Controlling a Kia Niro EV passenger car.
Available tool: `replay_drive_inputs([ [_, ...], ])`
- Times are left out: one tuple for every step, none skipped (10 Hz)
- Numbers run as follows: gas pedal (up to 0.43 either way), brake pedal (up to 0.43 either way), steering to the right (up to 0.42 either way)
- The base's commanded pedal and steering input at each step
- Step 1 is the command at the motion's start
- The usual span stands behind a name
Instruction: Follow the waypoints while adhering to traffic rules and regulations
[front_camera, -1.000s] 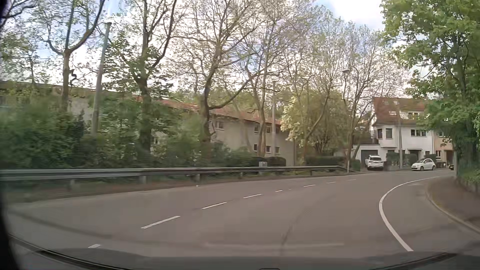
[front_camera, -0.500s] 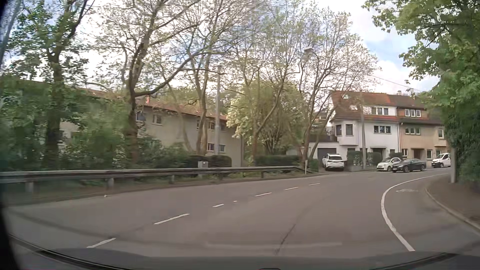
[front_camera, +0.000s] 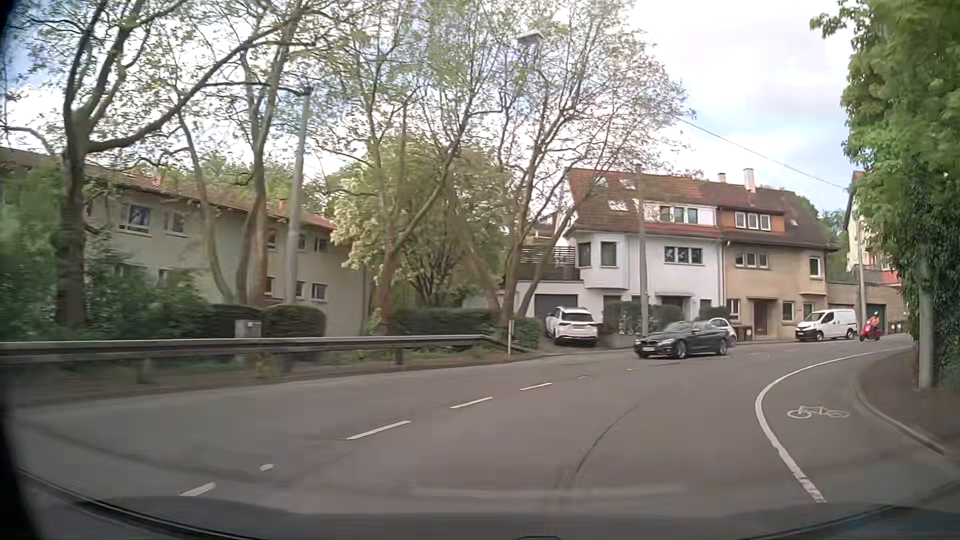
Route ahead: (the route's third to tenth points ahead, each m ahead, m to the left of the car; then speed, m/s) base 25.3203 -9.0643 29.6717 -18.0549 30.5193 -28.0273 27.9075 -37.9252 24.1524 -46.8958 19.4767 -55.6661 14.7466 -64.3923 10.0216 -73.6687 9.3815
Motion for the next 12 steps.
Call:
replay_drive_inputs([
  [0.130,0.000,0.164],
  [0.130,0.000,0.165],
  [0.130,0.000,0.169],
  [0.130,0.000,0.176],
  [0.130,0.000,0.182],
  [0.130,0.000,0.185],
  [0.130,0.000,0.190],
  [0.130,0.000,0.197],
  [0.130,0.000,0.203],
  [0.130,0.000,0.204],
  [0.130,0.000,0.202],
  [0.130,0.000,0.194],
])
